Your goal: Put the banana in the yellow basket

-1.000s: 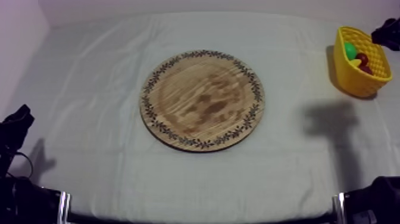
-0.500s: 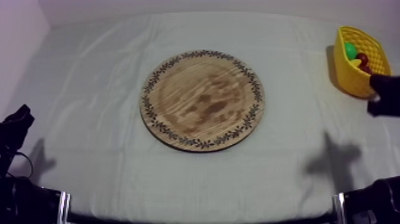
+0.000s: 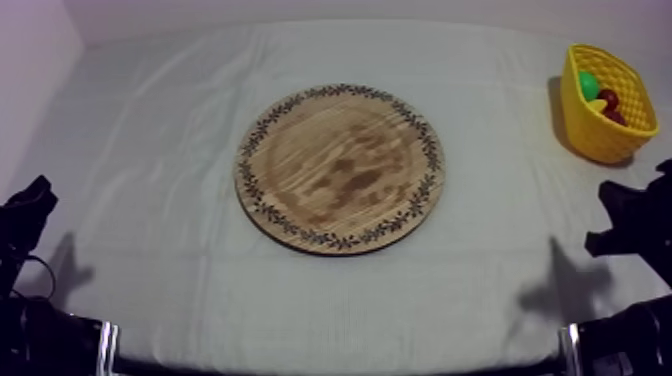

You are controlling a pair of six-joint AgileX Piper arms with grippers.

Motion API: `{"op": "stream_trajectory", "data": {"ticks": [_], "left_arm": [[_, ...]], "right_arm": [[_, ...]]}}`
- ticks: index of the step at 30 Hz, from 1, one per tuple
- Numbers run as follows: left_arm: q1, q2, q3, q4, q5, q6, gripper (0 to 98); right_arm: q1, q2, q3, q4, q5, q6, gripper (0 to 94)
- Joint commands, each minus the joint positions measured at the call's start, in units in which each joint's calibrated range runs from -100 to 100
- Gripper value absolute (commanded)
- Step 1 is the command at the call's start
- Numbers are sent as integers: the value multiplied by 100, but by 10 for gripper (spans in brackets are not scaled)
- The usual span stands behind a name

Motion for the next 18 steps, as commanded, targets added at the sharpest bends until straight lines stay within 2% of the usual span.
{"op": "stream_trajectory", "data": {"ticks": [1, 7, 18], "left_arm": [[-1, 4, 0, -2, 0, 1, 1], [-1, 4, 0, -2, 0, 2, 1], [-1, 4, 0, -2, 0, 0, 1]], "right_arm": [[16, -95, 11, 113, -31, -135, 7], [10, -294, 31, 188, -100, 292, 5], [-191, -515, 33, 194, -84, 261, 5]]}}
